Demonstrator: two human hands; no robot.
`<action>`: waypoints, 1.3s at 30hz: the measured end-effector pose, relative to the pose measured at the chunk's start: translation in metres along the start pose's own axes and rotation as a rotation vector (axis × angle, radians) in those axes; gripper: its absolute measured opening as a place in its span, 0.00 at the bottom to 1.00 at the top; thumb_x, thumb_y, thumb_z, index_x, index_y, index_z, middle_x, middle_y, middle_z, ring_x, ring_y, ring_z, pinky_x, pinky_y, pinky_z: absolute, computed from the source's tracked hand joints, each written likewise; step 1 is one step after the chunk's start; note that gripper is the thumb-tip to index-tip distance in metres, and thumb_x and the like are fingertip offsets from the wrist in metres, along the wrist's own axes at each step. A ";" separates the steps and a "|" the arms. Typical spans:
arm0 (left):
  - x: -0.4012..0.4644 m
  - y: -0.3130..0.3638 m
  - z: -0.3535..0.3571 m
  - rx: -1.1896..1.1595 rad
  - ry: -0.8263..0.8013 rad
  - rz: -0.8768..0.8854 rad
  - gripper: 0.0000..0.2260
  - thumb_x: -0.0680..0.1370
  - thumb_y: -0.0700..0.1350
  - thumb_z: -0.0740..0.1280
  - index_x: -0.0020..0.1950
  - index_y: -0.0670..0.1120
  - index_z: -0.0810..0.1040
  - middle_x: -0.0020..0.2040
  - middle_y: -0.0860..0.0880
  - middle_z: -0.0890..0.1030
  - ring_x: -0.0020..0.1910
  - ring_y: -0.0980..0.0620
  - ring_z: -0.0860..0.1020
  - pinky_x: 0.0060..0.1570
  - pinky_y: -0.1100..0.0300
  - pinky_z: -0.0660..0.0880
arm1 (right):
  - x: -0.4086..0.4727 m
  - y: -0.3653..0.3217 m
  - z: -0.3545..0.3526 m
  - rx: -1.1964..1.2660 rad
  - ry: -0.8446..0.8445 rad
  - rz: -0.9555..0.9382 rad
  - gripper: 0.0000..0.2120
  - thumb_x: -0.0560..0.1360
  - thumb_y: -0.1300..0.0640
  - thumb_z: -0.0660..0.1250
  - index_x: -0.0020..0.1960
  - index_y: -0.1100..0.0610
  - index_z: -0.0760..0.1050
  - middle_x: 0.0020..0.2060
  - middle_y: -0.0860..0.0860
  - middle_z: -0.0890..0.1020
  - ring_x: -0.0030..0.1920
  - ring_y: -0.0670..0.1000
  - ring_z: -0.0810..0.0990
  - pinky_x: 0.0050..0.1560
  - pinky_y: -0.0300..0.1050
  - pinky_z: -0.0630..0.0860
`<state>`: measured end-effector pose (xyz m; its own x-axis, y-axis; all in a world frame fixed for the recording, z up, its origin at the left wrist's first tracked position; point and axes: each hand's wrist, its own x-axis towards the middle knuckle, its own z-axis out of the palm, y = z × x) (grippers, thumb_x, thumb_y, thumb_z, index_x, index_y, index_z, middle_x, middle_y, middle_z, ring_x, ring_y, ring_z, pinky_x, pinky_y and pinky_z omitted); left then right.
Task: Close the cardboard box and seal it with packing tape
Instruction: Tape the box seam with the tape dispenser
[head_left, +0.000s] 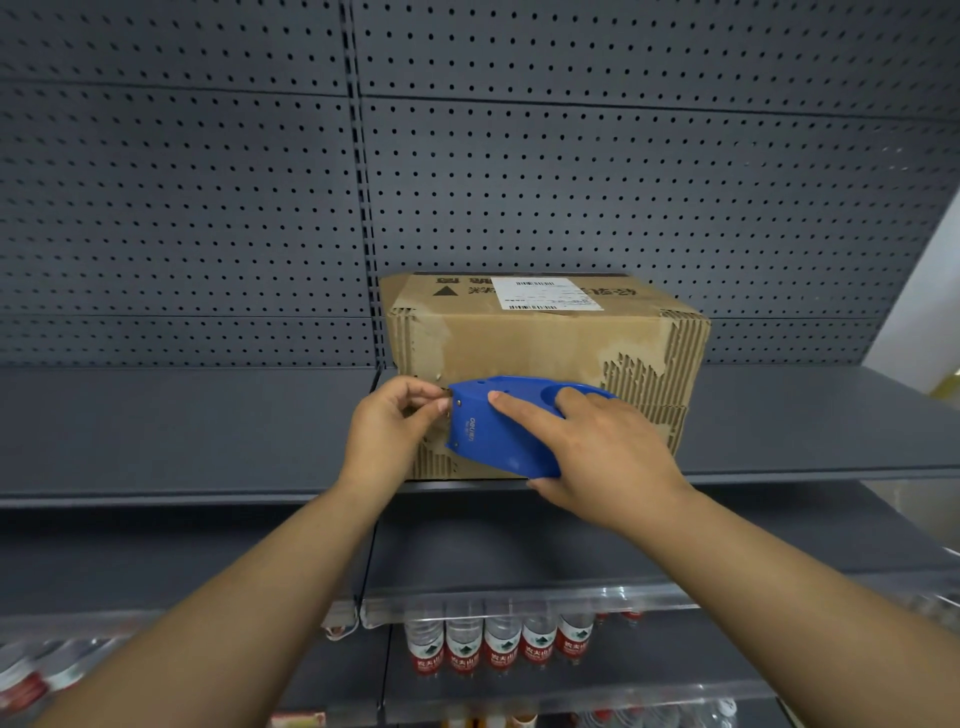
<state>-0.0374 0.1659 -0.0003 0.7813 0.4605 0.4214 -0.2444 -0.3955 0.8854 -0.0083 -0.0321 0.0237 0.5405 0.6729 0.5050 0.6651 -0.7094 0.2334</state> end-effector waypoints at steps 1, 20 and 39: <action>0.002 0.000 -0.001 -0.008 0.007 -0.010 0.09 0.73 0.36 0.69 0.38 0.49 0.77 0.34 0.53 0.78 0.31 0.67 0.75 0.35 0.75 0.71 | 0.000 0.000 0.000 0.010 -0.003 -0.002 0.42 0.53 0.46 0.79 0.66 0.47 0.71 0.34 0.54 0.78 0.27 0.54 0.76 0.27 0.44 0.73; 0.016 -0.004 -0.019 -0.031 -0.049 -0.056 0.07 0.76 0.37 0.67 0.39 0.46 0.74 0.37 0.46 0.78 0.38 0.52 0.76 0.46 0.61 0.74 | 0.008 0.006 -0.024 0.111 -0.074 -0.080 0.39 0.70 0.45 0.68 0.75 0.40 0.52 0.46 0.52 0.76 0.46 0.55 0.78 0.43 0.46 0.71; 0.012 -0.016 -0.026 -0.141 -0.042 -0.103 0.07 0.78 0.38 0.62 0.42 0.47 0.73 0.38 0.49 0.77 0.38 0.56 0.74 0.44 0.62 0.71 | 0.014 -0.007 -0.022 0.087 -0.050 -0.097 0.38 0.73 0.46 0.64 0.75 0.39 0.47 0.50 0.53 0.75 0.48 0.55 0.76 0.42 0.45 0.67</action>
<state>-0.0397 0.1982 -0.0040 0.8292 0.4577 0.3209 -0.2373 -0.2314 0.9435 -0.0168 -0.0227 0.0478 0.4955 0.7485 0.4408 0.7561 -0.6214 0.2053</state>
